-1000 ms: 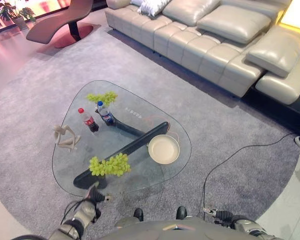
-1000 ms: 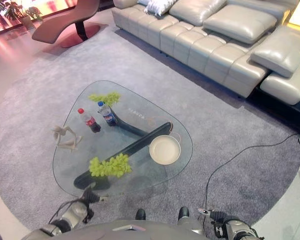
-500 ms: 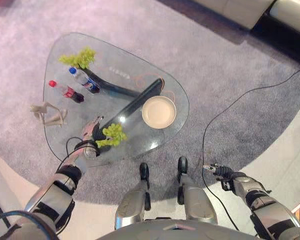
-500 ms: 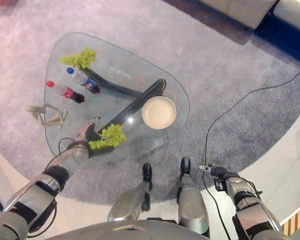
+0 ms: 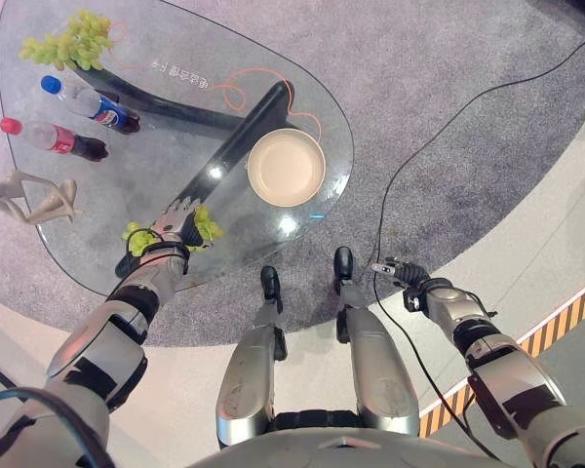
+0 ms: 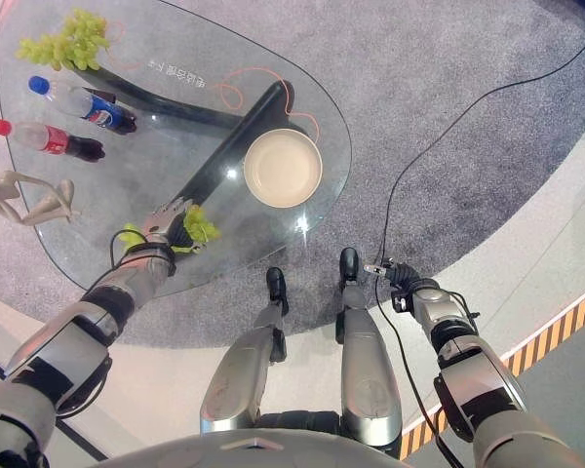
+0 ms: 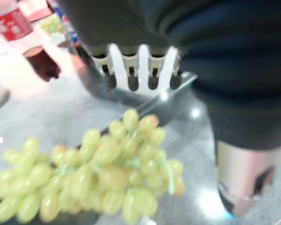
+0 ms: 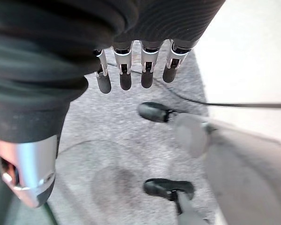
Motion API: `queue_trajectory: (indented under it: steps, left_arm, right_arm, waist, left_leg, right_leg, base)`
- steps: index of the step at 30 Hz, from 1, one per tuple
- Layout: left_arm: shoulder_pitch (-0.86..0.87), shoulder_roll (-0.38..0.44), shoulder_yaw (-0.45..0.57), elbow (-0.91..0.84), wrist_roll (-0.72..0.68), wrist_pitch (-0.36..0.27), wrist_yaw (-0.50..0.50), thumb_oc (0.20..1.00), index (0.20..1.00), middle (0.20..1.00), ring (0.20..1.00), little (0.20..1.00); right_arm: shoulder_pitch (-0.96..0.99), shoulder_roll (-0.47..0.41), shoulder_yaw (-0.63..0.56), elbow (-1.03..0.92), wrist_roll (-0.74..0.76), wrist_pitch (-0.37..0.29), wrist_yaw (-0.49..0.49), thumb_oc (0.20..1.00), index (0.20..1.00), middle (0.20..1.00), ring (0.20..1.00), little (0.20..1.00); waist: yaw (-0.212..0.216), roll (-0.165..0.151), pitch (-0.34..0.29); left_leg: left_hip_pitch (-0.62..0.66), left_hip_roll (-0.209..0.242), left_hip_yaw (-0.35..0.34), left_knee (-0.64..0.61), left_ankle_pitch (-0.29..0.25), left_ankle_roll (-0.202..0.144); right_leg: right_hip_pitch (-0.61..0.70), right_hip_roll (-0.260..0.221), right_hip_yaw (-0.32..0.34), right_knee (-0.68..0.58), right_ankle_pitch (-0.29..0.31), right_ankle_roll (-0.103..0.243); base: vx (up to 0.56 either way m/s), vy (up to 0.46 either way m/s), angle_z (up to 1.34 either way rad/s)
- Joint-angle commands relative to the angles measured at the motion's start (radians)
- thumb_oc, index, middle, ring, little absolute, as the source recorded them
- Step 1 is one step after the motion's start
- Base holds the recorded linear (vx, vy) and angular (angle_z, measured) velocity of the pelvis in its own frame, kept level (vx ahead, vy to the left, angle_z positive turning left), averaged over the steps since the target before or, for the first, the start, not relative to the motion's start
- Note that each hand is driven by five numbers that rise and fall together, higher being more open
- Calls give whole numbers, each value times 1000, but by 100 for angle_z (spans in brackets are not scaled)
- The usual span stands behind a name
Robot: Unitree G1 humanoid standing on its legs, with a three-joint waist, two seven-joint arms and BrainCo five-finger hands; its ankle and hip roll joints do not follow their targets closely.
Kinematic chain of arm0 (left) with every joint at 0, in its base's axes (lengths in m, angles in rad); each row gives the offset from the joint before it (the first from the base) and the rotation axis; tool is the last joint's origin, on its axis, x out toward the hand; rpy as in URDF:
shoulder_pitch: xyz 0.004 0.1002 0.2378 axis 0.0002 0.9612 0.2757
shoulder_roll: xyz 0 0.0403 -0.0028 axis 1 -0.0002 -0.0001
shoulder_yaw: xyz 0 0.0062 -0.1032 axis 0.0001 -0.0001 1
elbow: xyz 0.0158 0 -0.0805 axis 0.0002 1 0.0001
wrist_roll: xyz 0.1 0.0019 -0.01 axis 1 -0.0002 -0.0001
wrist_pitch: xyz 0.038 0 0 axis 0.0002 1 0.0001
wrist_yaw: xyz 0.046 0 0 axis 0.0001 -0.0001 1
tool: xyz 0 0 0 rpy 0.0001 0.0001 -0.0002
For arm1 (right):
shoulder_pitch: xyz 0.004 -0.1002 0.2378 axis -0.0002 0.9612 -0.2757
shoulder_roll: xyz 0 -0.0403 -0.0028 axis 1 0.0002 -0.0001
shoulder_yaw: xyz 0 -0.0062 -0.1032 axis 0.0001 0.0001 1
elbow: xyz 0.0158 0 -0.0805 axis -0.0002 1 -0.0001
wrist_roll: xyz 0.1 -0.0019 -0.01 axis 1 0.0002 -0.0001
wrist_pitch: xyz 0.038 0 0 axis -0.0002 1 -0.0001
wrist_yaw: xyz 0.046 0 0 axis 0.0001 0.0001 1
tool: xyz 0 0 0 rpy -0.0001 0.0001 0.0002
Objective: Pick up fruits into the plate
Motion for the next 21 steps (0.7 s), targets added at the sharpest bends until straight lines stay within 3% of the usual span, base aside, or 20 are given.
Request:
queue_trajectory:
  steps: [1,14,21]
  left_arm:
    - [-10,18,12,68,23,51,27,1000,1000,1000,1000,1000]
    - [-38,11,81,239,-4,233,189,1000,1000,1000,1000,1000]
    - [-32,19,104,249,-28,278,257,1000,1000,1000,1000,1000]
  right_arm:
    - [18,19,20,-7,18,-39,-11,1000,1000,1000,1000,1000]
    - [-36,36,43,2,77,-130,-17,1000,1000,1000,1000,1000]
    - [-49,23,44,13,88,-148,-32,1000,1000,1000,1000,1000]
  waist:
    - [3,-43,-22]
    - [27,-55,-22]
    - [36,-51,-22]
  left_leg:
    - [-124,-66,-62,145,-86,55]
    - [-261,-66,-81,172,-52,46]
    - [-319,-72,-85,190,-43,42]
  right_leg:
    - [-95,41,50,204,-148,25]
    - [-232,49,30,253,-146,24]
    - [-287,51,24,267,-141,22]
  base:
    - [-77,9,-4]
    - [-95,11,2]
    - [-67,53,3]
